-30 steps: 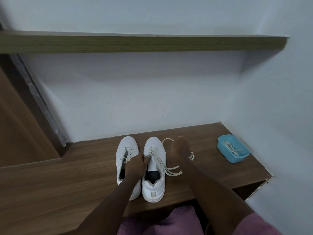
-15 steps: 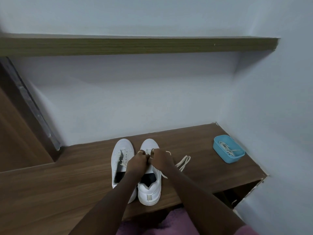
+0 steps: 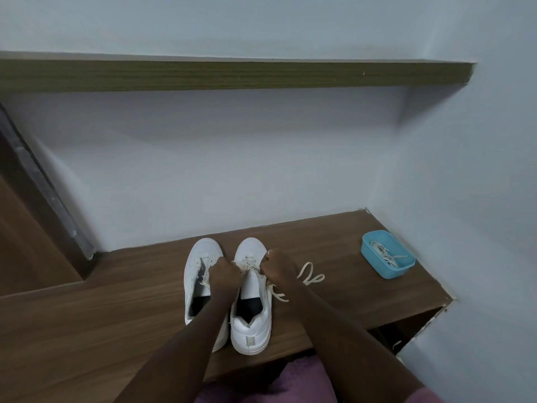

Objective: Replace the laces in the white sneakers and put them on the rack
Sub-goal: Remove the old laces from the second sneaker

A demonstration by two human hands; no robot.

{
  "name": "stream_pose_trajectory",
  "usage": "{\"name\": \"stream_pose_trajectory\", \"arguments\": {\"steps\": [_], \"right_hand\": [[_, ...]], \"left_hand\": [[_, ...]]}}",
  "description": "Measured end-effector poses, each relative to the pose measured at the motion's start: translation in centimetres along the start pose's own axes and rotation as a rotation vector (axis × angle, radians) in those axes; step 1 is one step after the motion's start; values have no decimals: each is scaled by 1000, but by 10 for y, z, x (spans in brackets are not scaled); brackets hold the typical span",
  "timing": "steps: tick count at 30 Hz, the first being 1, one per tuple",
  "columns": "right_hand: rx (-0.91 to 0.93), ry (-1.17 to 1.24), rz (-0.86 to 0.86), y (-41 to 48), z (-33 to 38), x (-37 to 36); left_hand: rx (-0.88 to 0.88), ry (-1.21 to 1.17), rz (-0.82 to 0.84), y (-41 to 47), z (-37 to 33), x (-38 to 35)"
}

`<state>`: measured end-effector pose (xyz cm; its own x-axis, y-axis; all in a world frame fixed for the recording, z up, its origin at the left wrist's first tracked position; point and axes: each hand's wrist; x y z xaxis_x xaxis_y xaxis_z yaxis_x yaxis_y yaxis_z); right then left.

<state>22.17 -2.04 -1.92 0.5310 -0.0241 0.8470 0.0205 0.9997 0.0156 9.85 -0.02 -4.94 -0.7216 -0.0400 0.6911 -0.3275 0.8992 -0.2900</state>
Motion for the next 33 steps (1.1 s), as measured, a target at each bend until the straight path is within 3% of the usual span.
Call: {"name": "stream_pose_trajectory", "arguments": {"steps": [2, 4, 8, 14, 18, 21, 24, 26, 29, 33], "right_hand": [[-9, -1, 9, 1, 1, -1], [-10, 5, 21, 2, 2, -1], [-14, -8, 25, 0, 2, 0], [-8, 22, 8, -2, 1, -2], [-16, 23, 1, -2, 0, -2], [-12, 18, 11, -2, -1, -3], [-24, 43, 7, 0, -2, -5], [-24, 57, -8, 0, -2, -7], [-25, 69, -8, 1, -3, -10], [-5, 56, 8, 1, -3, -10]], "left_hand": [[126, -167, 40, 6, 4, 2], [47, -173, 94, 7, 4, 5], [-396, 49, 145, 4, 0, 9], [-592, 562, -52, 1, -3, 3], [-557, 608, -153, -2, -1, 0], [-381, 306, -199, 4, -1, 5], [-67, -75, -253, 14, 0, 19], [45, -139, -241, 19, 3, 27], [-62, -78, -215, 22, 5, 29], [-343, 380, -41, 10, -4, 20]]}}
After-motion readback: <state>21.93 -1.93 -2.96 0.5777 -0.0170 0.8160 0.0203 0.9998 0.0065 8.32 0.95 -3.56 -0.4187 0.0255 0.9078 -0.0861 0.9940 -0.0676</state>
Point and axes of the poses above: each hand's wrist, its own y-axis towards the middle knuckle, its own x-axis out of the back of the hand, z = x × y, and after that the axes turned 15 degrees about x, right-handed
